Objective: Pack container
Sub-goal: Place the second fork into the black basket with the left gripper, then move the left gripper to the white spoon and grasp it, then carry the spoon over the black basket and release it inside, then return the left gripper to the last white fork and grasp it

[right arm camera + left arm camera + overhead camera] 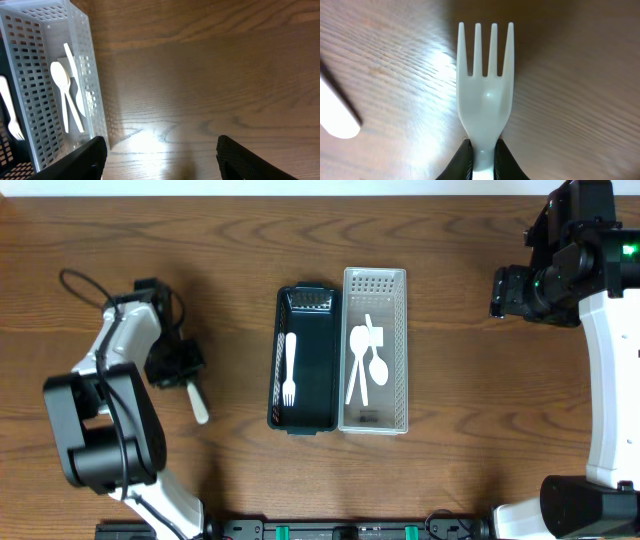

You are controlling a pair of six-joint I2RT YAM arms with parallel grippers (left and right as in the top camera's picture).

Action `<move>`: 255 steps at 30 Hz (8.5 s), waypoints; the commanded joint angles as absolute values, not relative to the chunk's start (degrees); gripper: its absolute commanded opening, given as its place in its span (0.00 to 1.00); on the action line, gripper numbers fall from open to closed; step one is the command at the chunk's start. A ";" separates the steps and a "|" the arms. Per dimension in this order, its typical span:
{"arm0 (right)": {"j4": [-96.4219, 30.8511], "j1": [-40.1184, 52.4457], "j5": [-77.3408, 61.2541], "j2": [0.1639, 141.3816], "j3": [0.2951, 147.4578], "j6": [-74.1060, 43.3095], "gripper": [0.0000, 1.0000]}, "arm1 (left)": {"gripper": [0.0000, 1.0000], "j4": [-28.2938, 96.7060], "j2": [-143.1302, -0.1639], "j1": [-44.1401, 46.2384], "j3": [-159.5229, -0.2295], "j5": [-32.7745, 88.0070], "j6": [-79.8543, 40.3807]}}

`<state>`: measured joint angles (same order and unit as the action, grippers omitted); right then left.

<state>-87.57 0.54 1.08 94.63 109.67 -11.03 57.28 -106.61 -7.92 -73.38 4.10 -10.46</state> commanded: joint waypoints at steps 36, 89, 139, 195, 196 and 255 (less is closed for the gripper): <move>-88.12 0.01 1.50 93.76 110.04 -10.20 0.73 | 0.47 55.11 -112.49 27.20 -87.18 3.84 -8.54; -88.33 0.01 1.50 93.76 110.04 -10.24 0.74 | 0.80 55.05 -119.28 -27.31 -83.70 1.43 -4.95; -86.98 0.01 1.50 93.76 110.04 -10.63 0.73 | 0.06 55.79 -85.56 20.56 -84.55 2.59 -10.87; -89.60 0.01 1.50 93.76 110.04 -9.54 0.74 | 0.80 64.47 -86.83 -29.15 -87.48 -2.79 -7.75; -89.62 0.01 1.50 93.76 110.04 -9.54 0.74 | 0.80 64.03 -88.31 -30.28 -86.67 -2.79 -7.75; -89.60 0.01 1.52 93.76 110.04 -10.63 0.73 | 0.06 56.14 -124.38 -35.40 -85.10 4.47 -2.22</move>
<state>-89.52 0.54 1.08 94.63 109.67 -10.22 55.55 -121.99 -35.51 -85.41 4.54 -0.69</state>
